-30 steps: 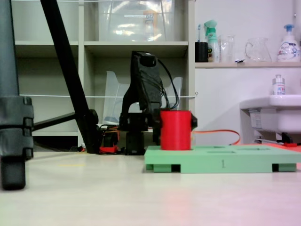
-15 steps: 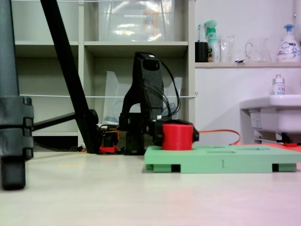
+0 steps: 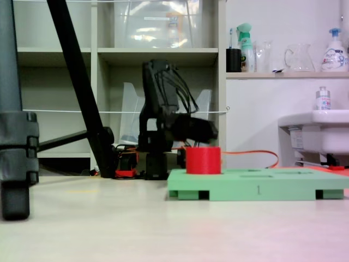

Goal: Put the cylinder block into the corresponding hole

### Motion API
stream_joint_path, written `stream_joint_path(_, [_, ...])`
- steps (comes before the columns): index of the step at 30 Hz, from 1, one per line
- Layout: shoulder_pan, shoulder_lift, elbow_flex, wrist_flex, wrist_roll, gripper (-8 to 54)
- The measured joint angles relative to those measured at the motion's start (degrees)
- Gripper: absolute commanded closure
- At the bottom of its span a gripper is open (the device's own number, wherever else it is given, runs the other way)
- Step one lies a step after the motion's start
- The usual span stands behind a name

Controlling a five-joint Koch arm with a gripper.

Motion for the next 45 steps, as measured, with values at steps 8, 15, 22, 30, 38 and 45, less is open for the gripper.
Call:
stream_joint_path(8, [7.12, 20.48, -4.83, 43.24, -44.12, -6.4])
stream_joint_path(15, [12.48, 20.48, 12.48, 30.76, -73.92, 4.2])
stream_joint_path(22, [14.94, 20.48, 21.88, 12.04, -80.33, 6.5])
stream_joint_path(30, [28.30, 20.48, 21.88, 15.21, -83.14, 8.6])
stream_joint_path(38, [29.00, 20.39, 21.88, 23.64, -81.83, 9.8])
stream_joint_path(45, [27.60, 20.39, 21.88, 31.29, -81.47, 10.4])
